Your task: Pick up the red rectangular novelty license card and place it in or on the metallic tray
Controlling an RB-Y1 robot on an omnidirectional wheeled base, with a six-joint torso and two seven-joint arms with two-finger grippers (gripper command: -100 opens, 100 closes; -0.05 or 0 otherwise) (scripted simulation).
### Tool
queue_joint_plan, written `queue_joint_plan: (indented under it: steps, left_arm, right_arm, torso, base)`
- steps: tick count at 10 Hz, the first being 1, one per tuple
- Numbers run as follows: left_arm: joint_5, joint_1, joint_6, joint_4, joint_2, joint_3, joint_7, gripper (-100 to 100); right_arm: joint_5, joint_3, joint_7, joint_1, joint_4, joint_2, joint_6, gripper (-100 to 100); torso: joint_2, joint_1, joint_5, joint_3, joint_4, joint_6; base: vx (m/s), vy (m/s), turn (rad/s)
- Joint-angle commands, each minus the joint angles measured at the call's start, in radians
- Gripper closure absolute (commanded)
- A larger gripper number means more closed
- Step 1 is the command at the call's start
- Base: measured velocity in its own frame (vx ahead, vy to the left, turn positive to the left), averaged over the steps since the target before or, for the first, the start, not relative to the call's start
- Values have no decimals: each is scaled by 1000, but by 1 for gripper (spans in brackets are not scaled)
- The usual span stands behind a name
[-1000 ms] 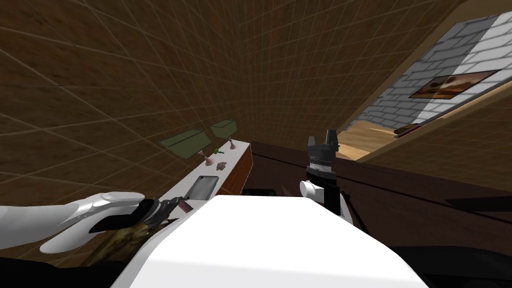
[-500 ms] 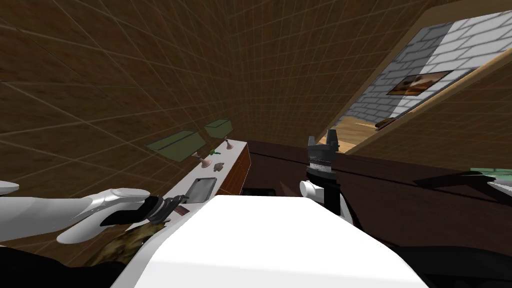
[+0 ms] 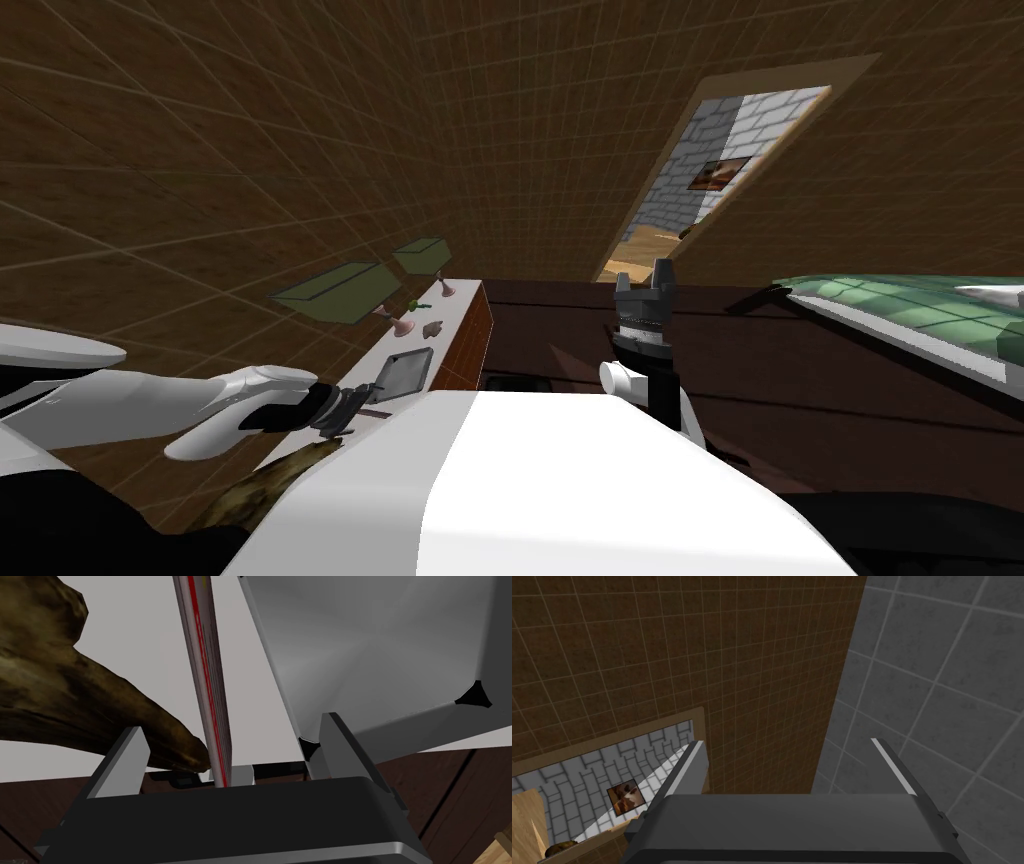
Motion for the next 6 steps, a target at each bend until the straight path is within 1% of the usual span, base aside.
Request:
queue_joint_plan:
  steps: [1,2,3,4,5,6]
  left_arm:
    - [46,10,2,14,33,6,48,-100]
    - [75,16,4,22,55,9,74,-100]
    - [104,21,6,30,77,11,104,-100]
    - [134,26,8,38,99,14,133,-100]
    - [134,26,8,38,99,14,141,-100]
    - [128,25,7,37,95,13,132,-100]
  right_arm:
    - [0,0,0,0,0,0,0,0]
    - [0,0,0,0,0,0,0,0]
    - [0,0,0,0,0,0,0,0]
    - [0,0,0,0,0,0,0,0]
    - [0,0,0,0,0,0,0,0]
    - [0,0,0,0,0,0,0,0]
  torso:
    - [0,0,0,0,0,0]
    - [0,0,0,0,0,0]
    - [1,1,0,1,0,0]
    - [6,0,0,3,1,0]
    - [7,-1,0,4,2,-1]
    - [1,1,0,1,1,-2]
  base:
    - [-204,34,-388]
    - [-239,49,-467]
    - [-329,21,-466]
    - [-324,-3,-338]
    - [-170,12,-132]
    - [-49,7,-11]
